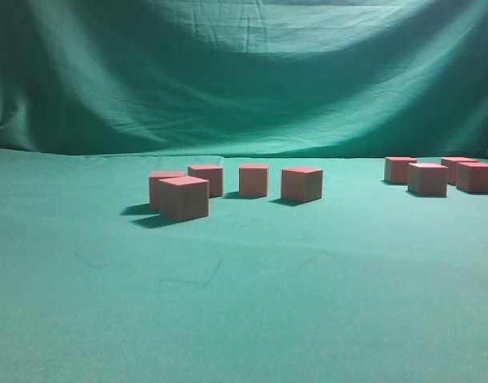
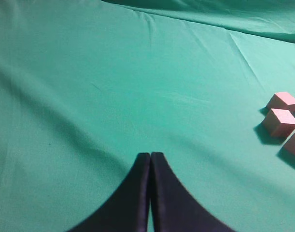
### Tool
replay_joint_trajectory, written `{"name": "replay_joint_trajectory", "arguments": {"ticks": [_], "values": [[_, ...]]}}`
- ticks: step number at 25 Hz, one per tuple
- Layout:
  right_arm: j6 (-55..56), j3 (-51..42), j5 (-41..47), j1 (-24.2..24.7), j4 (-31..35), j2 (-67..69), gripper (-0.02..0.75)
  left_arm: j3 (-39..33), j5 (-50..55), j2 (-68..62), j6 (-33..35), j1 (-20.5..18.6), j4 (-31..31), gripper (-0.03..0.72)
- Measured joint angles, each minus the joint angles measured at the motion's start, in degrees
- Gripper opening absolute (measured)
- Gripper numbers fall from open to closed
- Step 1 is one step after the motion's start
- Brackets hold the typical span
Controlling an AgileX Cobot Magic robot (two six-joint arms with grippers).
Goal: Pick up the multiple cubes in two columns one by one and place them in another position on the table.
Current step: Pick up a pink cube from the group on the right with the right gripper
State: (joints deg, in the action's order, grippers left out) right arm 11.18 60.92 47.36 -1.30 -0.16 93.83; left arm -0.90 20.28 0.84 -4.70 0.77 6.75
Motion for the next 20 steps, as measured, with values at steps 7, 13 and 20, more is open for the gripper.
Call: {"name": "replay_joint_trajectory", "arguments": {"ticks": [7,13,20], "values": [[-6.21,0.30,-6.27,0.00,3.56,6.55,0.561,0.00,0.00,0.00,0.00,0.00,0.00,0.000],[-9.10,2.25,-8.78,0.00,4.60,9.89,0.561,0.00,0.00,0.00,0.00,0.00,0.00,0.000],[-9.88,2.91,-10.58,-2.25,4.60,11.84,0.437,0.00,0.00,0.00,0.00,0.00,0.00,0.000]]}}
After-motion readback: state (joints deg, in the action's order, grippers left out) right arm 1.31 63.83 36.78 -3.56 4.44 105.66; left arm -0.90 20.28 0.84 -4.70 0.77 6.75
